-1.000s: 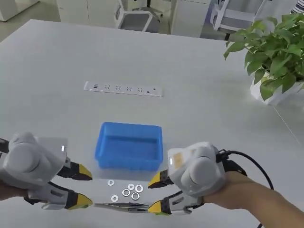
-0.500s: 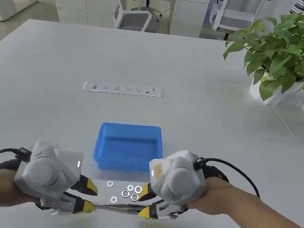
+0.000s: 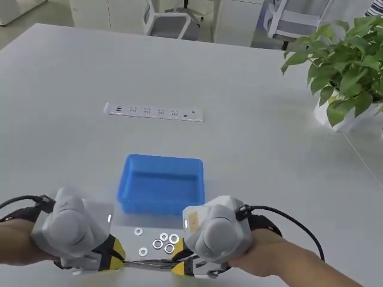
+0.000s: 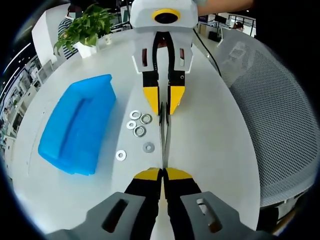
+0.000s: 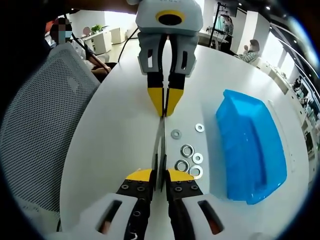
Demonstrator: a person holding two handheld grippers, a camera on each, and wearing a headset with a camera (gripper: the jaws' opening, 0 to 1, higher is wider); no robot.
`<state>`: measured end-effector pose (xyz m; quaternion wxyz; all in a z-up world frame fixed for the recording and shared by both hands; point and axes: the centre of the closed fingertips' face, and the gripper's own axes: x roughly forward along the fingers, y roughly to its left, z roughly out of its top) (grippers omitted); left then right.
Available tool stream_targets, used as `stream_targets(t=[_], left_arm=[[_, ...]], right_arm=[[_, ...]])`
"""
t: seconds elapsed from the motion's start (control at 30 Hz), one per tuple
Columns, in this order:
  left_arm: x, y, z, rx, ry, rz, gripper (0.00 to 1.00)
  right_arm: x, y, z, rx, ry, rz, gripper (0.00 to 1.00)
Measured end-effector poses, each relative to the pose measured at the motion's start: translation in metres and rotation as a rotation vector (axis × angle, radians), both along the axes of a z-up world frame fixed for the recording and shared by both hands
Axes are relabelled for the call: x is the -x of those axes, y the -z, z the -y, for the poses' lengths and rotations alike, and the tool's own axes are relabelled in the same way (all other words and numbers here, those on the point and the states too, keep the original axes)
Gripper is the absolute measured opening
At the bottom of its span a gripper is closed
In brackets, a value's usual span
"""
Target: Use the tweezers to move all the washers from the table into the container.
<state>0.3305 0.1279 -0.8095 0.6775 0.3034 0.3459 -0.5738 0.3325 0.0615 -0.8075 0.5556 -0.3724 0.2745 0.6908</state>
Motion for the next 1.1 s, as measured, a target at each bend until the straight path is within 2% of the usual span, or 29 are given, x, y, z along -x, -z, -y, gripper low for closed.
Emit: stream_targets(t=[0.3,0.5,0.57,0.67,1.1], left_arm=[[0.001,-0.001,0.0,0.006,-0.003,-0.005,0.06],[0.002,-0.004,-0.001,0.004,0.004,0.007,0.05],[0.006,-0.008,0.0,0.021,-0.008,-0.022,0.05],[0.008,-0.015,0.001,0.029,-0.017,-0.03,0.05],[0.009,-0.044,0.009,0.035,0.008,0.009,0.05]], right_arm=[[-0.001,0.0,0.0,-0.005,0.004,0.0,0.11],[0.0,0.0,0.0,-0.004,0.007,-0.002,0.12],[0.0,0.0,0.0,-0.004,0.007,-0.004,0.12],[0.001,0.0,0.0,-0.006,0.007,-0.006,0.12],[0.003,-0.001,0.0,-0.002,0.004,-0.008,0.13]])
